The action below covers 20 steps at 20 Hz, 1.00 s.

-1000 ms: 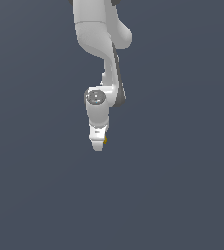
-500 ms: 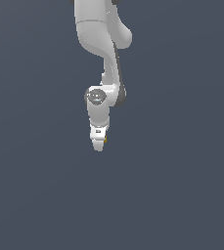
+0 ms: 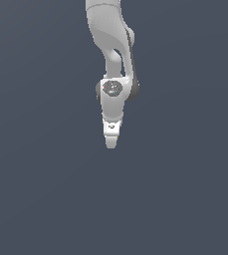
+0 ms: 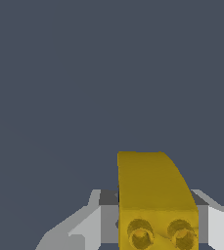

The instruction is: Pick up the object and move it to a goal position.

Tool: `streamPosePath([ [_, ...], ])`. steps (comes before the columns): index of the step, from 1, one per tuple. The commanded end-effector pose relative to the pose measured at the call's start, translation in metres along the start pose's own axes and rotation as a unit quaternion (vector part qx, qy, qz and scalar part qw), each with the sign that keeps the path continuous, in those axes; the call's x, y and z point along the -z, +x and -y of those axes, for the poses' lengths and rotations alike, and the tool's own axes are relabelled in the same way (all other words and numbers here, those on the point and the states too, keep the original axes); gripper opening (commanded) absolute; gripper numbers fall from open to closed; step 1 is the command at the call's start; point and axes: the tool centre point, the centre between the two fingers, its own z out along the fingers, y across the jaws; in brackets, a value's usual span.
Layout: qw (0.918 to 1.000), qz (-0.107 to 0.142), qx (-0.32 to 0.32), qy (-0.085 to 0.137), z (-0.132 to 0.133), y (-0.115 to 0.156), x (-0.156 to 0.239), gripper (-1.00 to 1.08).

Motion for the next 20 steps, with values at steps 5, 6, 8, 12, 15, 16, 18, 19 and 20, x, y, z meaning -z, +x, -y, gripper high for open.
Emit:
streamPosePath([
  [5, 1.0000, 0.000, 0.001, -0.001, 0.012, 0.060, 0.048, -1.00],
  [6, 1.0000, 0.000, 0.001, -0.001, 0.014, 0.069, 0.055, -1.00],
  [8, 1.0000, 0.000, 0.001, 0.000, 0.017, 0.086, 0.068, -1.00],
  [12, 1.0000, 0.000, 0.001, 0.000, 0.021, 0.114, 0.090, -1.00],
  [15, 1.0000, -0.001, 0.001, 0.000, 0.022, 0.127, 0.101, -1.00],
  [16, 1.0000, -0.001, 0.001, 0.000, 0.023, 0.131, 0.104, -1.00],
  [18, 1.0000, -0.001, 0.001, 0.000, 0.023, 0.135, 0.107, -1.00],
  [19, 1.0000, -0.001, 0.001, 0.000, 0.023, 0.136, 0.108, -1.00],
  [20, 1.0000, -0.001, 0.000, -0.001, 0.022, 0.136, 0.108, -1.00],
])
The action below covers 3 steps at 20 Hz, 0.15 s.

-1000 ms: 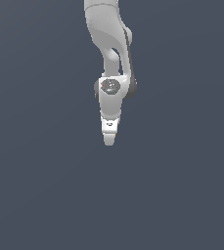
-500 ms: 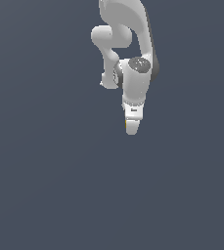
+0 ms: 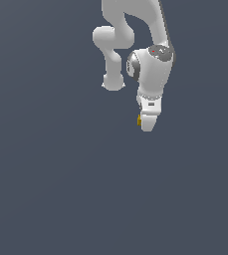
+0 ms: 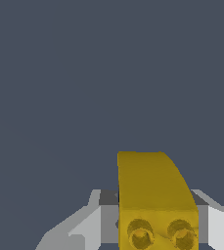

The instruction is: Pick up the object and move it to a goal position.

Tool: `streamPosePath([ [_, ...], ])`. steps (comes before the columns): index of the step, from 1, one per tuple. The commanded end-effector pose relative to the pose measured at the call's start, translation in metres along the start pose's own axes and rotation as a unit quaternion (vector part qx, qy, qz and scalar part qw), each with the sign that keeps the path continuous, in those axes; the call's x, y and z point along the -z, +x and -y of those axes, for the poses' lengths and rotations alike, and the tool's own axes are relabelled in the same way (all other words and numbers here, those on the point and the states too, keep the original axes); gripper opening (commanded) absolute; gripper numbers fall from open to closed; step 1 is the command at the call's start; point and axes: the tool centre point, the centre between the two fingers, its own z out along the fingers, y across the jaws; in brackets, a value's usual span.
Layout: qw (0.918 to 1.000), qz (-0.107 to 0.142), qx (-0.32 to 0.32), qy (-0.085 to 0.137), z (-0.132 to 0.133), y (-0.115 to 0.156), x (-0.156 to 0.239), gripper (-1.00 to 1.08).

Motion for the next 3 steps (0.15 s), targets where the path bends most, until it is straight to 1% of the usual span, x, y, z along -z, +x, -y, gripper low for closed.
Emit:
streamPosePath([
  [1, 1.0000, 0.000, -0.001, 0.000, -0.0007, 0.0011, 0.0014, -1.00],
  [3, 1.0000, 0.000, -0.001, 0.000, -0.0013, -0.0001, 0.0007, -1.00],
])
